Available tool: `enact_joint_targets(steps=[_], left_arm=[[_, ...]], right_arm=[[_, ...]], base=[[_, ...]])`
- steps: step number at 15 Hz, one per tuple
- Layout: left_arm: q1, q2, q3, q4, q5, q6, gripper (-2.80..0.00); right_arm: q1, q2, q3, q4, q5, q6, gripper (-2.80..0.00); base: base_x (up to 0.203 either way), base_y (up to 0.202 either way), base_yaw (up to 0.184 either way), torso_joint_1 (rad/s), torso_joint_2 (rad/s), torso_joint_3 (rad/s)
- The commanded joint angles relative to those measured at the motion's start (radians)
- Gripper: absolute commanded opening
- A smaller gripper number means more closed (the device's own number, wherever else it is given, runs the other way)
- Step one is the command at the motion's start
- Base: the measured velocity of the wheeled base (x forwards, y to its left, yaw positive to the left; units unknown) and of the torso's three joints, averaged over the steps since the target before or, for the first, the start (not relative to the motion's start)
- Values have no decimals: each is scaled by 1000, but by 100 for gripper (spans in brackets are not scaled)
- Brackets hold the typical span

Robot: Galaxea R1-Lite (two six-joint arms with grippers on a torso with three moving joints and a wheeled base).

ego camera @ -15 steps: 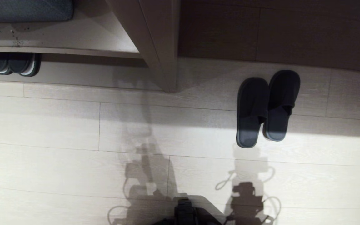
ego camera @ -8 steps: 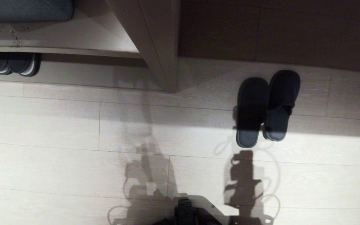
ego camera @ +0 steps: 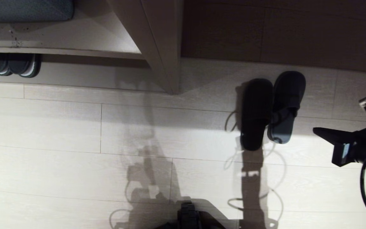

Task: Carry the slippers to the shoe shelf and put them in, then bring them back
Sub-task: Pick up the slippers on the floor

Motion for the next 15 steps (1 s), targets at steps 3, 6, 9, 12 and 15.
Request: enact_joint_targets(steps=[3, 6, 9, 12, 15], left_arm=[[0, 1, 0, -1, 0, 0, -280], [0, 1, 0, -1, 0, 0, -280], [0, 1, 0, -1, 0, 0, -280], [0, 1, 0, -1, 0, 0, -280], [0, 1, 0, -1, 0, 0, -280]], right_arm=[[0, 302, -23, -140, -17, -53, -280], [0, 475, -67, -343, -44, -60, 0], [-1, 540, -128, -429, -57, -66, 0], [-10, 573, -133, -450, -63, -119, 0], [-12, 637, -118, -547, -158, -147, 0]], base=[[0, 0, 0, 0, 0, 0], [0, 0, 0, 0, 0, 0], [0, 0, 0, 0, 0, 0], [0, 0, 0, 0, 0, 0], [0, 0, 0, 0, 0, 0]])
